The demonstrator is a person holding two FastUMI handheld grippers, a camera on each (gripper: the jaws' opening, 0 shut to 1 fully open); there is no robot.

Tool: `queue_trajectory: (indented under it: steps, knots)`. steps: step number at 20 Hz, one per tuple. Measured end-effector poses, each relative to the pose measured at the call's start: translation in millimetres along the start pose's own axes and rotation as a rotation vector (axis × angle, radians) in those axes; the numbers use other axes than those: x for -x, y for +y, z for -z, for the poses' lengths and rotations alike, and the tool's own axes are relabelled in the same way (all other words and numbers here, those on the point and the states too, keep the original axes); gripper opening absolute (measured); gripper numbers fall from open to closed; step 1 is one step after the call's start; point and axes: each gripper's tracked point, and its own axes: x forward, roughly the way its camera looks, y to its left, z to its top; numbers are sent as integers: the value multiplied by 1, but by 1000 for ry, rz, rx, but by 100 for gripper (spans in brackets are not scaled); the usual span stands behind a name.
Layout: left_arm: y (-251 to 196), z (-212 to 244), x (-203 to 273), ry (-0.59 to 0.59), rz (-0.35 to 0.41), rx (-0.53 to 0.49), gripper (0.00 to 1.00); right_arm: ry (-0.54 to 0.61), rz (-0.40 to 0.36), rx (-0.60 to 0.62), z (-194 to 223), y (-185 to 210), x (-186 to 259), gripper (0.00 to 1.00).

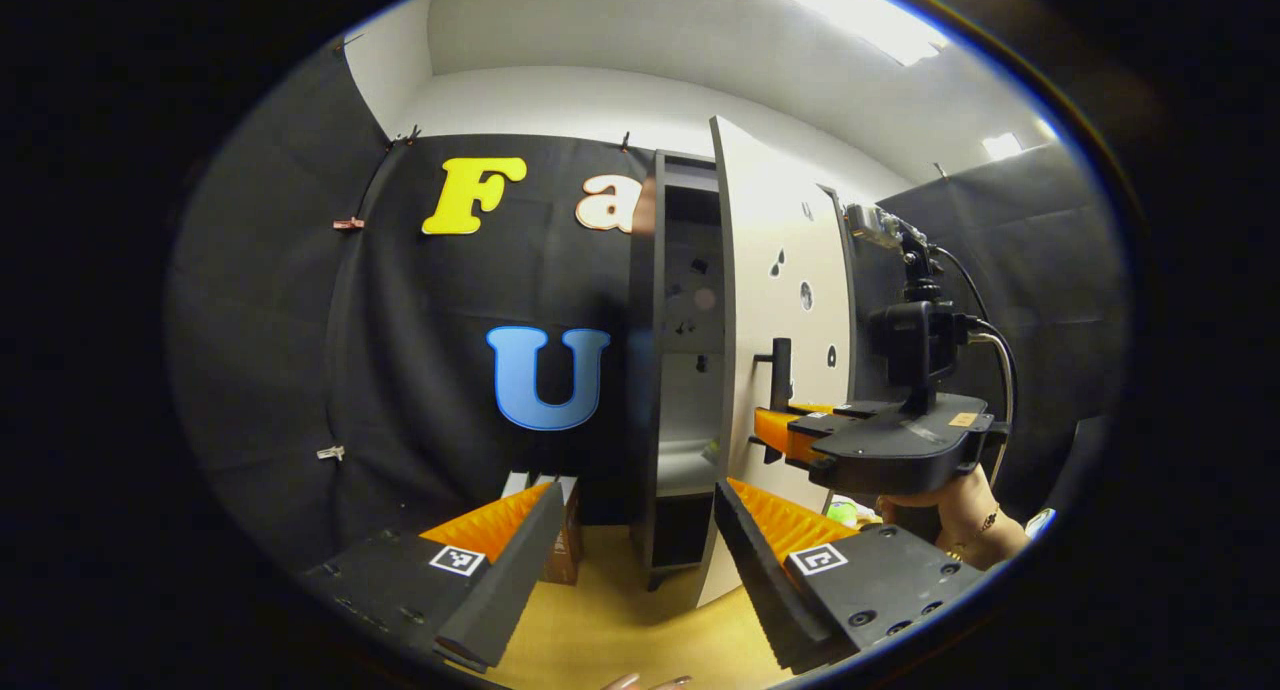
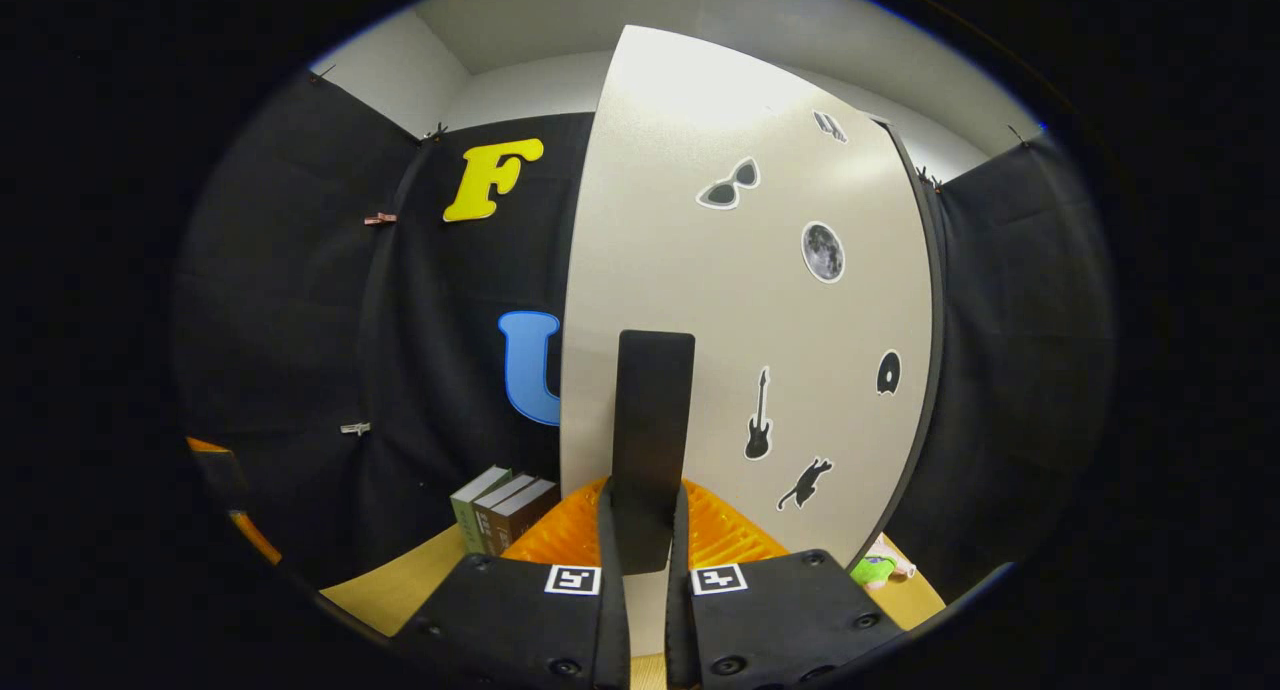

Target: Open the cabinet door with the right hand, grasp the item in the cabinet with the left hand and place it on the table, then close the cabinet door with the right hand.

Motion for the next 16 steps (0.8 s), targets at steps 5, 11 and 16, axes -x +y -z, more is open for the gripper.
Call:
queue_trajectory:
  steps: [5, 11, 16]
  knots:
    - [-45, -11, 17, -73, 19, -18, 95, 3, -53, -6, 0, -15, 27, 18]
    - [-81, -7, 17, -75, -38, -70, 94, 4, -127, -20, 0, -40, 58, 18]
    - [-118, -2, 31, -65, -51, -28, 95, 8, -164, -28, 1, -67, 79, 18]
